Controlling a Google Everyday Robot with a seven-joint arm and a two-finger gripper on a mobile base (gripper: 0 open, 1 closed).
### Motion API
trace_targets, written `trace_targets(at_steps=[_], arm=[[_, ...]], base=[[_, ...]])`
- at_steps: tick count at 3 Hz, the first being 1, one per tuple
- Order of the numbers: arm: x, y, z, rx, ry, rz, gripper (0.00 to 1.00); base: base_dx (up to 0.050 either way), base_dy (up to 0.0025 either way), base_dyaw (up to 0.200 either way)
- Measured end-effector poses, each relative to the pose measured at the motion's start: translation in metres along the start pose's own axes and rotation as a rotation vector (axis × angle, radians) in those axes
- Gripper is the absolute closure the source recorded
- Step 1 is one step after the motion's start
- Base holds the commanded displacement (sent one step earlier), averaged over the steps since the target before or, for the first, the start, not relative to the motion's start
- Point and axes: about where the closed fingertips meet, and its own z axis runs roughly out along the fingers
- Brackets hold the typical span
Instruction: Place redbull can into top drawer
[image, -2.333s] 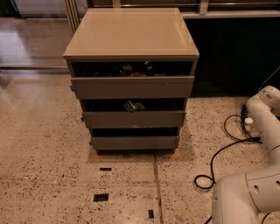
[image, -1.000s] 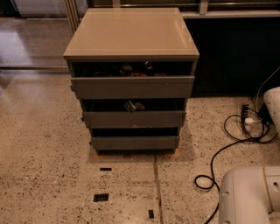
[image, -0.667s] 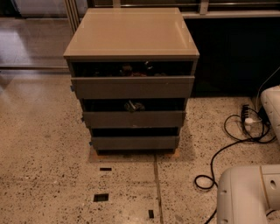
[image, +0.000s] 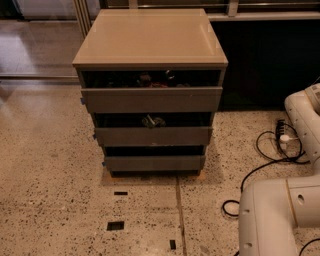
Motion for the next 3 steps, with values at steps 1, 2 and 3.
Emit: trace_targets(at_steps=[1,2,3], arm=[[0.012,0.001,-0.001,-0.089,0.047,-0.020,0.00],[0.065,0.006,-0.019,-0.390,0.220,-0.016,0.00],[0.068,0.017,-0.018,-0.410,0.223,-0.045,0.00]], base=[[0.000,0.00000,0.000],[0.000,0.00000,0.000],[0.000,0.00000,0.000]])
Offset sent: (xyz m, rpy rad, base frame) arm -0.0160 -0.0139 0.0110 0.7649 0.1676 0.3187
